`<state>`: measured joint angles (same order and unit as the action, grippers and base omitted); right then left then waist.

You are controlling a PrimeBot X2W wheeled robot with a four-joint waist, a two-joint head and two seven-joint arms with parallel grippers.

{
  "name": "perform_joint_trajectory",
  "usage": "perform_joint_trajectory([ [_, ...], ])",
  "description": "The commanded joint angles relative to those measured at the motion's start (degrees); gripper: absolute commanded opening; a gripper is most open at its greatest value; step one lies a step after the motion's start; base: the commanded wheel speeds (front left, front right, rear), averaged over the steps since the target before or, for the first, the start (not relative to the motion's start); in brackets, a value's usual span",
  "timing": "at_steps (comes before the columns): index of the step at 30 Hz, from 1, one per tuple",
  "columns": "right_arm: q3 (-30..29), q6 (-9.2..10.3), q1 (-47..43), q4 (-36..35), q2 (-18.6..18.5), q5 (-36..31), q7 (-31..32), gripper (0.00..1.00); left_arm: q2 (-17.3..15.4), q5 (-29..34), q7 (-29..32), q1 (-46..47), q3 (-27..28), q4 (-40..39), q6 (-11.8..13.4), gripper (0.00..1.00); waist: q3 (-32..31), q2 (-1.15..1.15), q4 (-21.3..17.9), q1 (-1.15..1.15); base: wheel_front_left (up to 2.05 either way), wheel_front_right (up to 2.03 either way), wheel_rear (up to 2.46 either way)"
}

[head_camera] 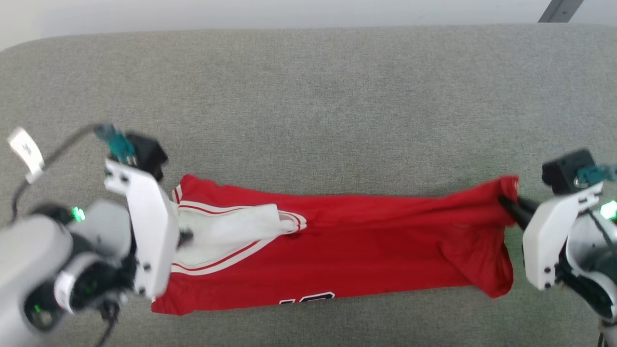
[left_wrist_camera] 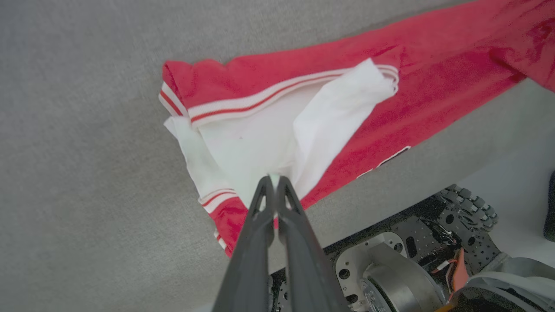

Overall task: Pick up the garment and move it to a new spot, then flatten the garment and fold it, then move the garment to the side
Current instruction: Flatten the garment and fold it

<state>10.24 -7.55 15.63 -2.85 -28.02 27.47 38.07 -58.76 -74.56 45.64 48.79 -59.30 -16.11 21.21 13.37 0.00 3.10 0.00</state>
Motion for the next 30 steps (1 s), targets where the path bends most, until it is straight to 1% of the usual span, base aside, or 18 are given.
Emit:
perform_joint_trajectory([
  [1, -0.6, 0.13, -1.4, 0.8, 0.3, -0.2, 0.3, 0.0, 0.0, -0.5, -0.6, -2.2, -0.6, -0.5, 0.7, 0.0, 0.0, 0.0, 0.0, 0.0, 0.0, 0.0, 0.0],
  [3, -0.8, 0.13, -2.7, 2.2, 1.6, 0.6, 0.6, 0.0, 0.3, -0.5, -1.7, -4.0, -1.3, 0.3, 1.0, 0.0, 0.0, 0.0, -0.1, 0.0, 0.0, 0.0, 0.0],
  [4, -0.8, 0.13, -2.9, 3.0, 1.6, 0.4, 0.5, 0.17, 0.6, -0.5, -2.2, -5.0, -1.8, 1.4, 0.8, 0.0, 0.0, 0.0, -0.1, 0.0, 0.0, 0.0, 0.0],
  [5, -0.5, 0.13, -2.9, 4.0, 1.9, 0.3, 0.5, 0.48, 1.1, -0.7, -2.5, -6.0, -2.4, 2.5, 0.3, 0.0, 0.0, 0.0, -0.2, 0.0, 0.0, 0.0, 0.0],
  [6, -0.2, 0.13, -2.9, 4.9, 2.7, 0.8, 0.5, 1.0, 1.7, -0.6, -3.3, -6.6, -2.8, 3.8, -0.4, 0.31, -0.1, 0.0, -0.2, 0.0, 0.0, 0.0, 0.0],
  [7, -0.2, 0.13, -2.7, 5.8, 2.9, 0.7, 0.6, 1.0, 2.2, -0.5, -4.1, -7.1, -2.9, 5.3, -0.7, 0.47, -0.2, 0.0, -0.2, 0.0, 0.0, 0.0, 0.0],
  [8, 0.0, 0.13, -2.5, 6.5, 3.1, 0.6, 0.8, 1.0, 2.7, -0.1, -5.0, -7.4, -3.0, 6.8, -1.5, 0.57, -0.4, 0.0, -0.2, 0.0, 0.0, 0.0, 0.0],
  [9, 0.0, 0.13, -2.3, 6.9, 3.7, 1.3, 0.9, 1.0, 3.2, 0.0, -6.2, -7.9, -2.8, 8.2, -2.1, 0.8, -0.6, 0.0, -0.2, 0.0, 0.0, 0.0, 0.0],
  [10, 0.1, 0.13, -2.1, 7.1, 3.7, 1.4, 1.0, 1.0, 3.7, -0.1, -7.6, -8.4, -2.4, 9.5, -2.5, 1.0, -0.8, 0.0, -0.2, 0.0, 0.0, 0.0, 0.0],
  [15, -1.0, 0.13, -3.2, 5.1, 3.3, 3.3, 1.8, 1.0, 4.3, 0.3, -14.9, -10.3, -0.5, 12.8, -4.8, 1.0, -1.8, 0.0, -0.2, 0.0, 0.0, 0.0, 0.0],
  [19, -4.0, 0.13, -5.2, 1.5, 4.0, 5.5, 4.0, 1.0, 3.3, 1.3, -21.8, -12.5, 1.2, 12.5, -6.0, 1.0, -2.4, 0.0, -0.2, 0.0, 0.0, 0.0, 0.0],
  [21, -5.9, 0.13, -6.1, -0.4, 4.4, 6.1, 5.6, 1.0, 2.7, 2.2, -25.5, -13.6, 2.1, 11.9, -6.3, 1.0, -2.5, 0.0, -0.2, 0.0, 0.0, 0.0, 0.0],
  [22, -5.9, 0.13, -6.1, -0.4, 4.4, 6.1, 5.6, 1.0, 2.7, 2.2, -25.5, -13.6, 2.1, 11.9, -6.3, 1.0, -2.5, 0.0, -0.2, 0.0, 0.0, 0.0, 0.0],
  [24, -7.9, 0.13, -6.5, -1.6, 5.2, 5.8, 6.9, 1.0, 2.1, 2.9, -29.6, -14.8, 3.0, 11.2, -6.5, 1.0, -2.5, 0.0, -0.1, 0.0, 0.0, 0.0, 0.0],
  [27, -10.3, 0.09, -7.0, -1.7, 6.2, 3.9, 9.1, 1.0, 1.7, 4.2, -35.8, -16.8, 4.3, 10.6, -6.5, 1.0, -2.2, 0.0, 0.5, 0.0, 0.0, 0.0, 0.0],
  [30, -11.4, 0.09, -6.4, -0.7, 7.1, 3.7, 11.2, 1.0, 1.8, 5.4, -41.9, -18.7, 5.6, 10.2, -6.6, 1.0, -1.7, 0.0, 1.3, 0.0, 0.0, 0.0, 0.0],
])
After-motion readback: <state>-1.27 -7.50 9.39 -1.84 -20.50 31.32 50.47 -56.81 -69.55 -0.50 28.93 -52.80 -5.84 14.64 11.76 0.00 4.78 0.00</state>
